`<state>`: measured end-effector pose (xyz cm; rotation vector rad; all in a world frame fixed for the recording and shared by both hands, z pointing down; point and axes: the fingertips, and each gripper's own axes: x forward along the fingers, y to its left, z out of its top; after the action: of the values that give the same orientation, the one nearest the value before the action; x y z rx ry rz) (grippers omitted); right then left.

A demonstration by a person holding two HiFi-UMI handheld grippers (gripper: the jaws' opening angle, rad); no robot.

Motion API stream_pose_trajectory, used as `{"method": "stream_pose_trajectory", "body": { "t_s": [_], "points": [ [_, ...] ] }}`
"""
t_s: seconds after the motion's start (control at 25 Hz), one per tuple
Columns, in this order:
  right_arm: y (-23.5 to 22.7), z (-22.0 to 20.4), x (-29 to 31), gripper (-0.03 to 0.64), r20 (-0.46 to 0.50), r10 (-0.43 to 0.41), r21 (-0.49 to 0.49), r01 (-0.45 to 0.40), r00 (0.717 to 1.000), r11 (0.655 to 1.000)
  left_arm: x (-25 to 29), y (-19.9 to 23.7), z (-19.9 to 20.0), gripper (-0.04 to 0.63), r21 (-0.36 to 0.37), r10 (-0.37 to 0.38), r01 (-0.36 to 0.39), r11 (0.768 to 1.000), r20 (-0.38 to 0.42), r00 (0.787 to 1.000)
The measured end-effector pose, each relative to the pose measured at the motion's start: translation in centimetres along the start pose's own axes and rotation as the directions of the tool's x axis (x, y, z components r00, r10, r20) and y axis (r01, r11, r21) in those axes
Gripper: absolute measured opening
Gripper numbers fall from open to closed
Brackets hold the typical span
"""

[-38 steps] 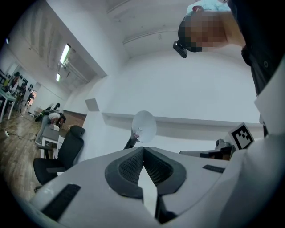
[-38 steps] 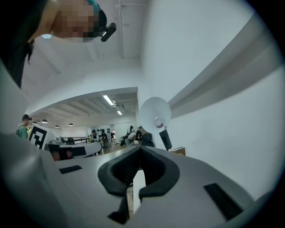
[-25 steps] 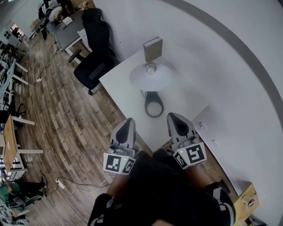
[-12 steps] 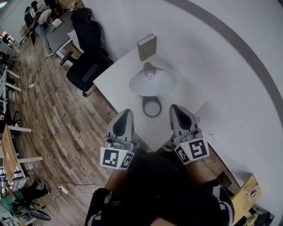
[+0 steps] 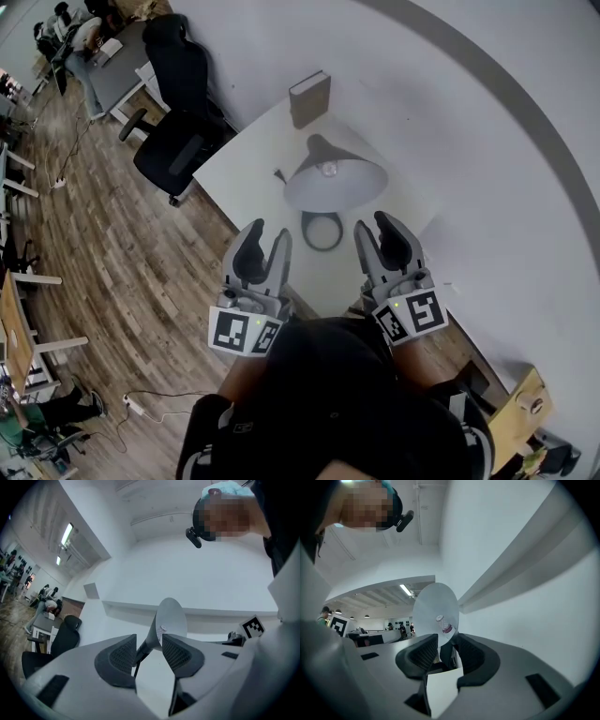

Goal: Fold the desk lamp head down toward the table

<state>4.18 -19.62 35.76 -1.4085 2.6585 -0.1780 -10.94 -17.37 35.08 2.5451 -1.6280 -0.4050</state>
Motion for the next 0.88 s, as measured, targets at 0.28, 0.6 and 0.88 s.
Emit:
{"method": "stream_pose_trajectory", "body": {
  "t_s": [0.28, 0.6, 0.88],
  "points": [
    [-0.7, 0.4, 1.5, 0.184, 0.005, -0.004, 0.007, 0.004, 1.000, 1.000, 2.1, -0.3, -0.1, 0.270, 0.019, -0.054, 0.054, 0.998, -0.039, 0.998],
    [-0.9, 0.6, 2.9, 0.184, 0.001, 0.014, 0.006, -0.014, 1.000, 1.000, 4.3, -0.6, 0.0, 0.279, 0.017, -0.089, 0.090, 0.996, -0.048, 0.995],
    [-1.5, 0.2, 4.5, 0.179, -0.011, 0.029, -0.003, -0.029, 1.000, 1.000, 6.3, -0.6, -0.1, 0.272, 0.039, -0.106, 0.108, 0.993, -0.054, 0.993]
  ]
}}
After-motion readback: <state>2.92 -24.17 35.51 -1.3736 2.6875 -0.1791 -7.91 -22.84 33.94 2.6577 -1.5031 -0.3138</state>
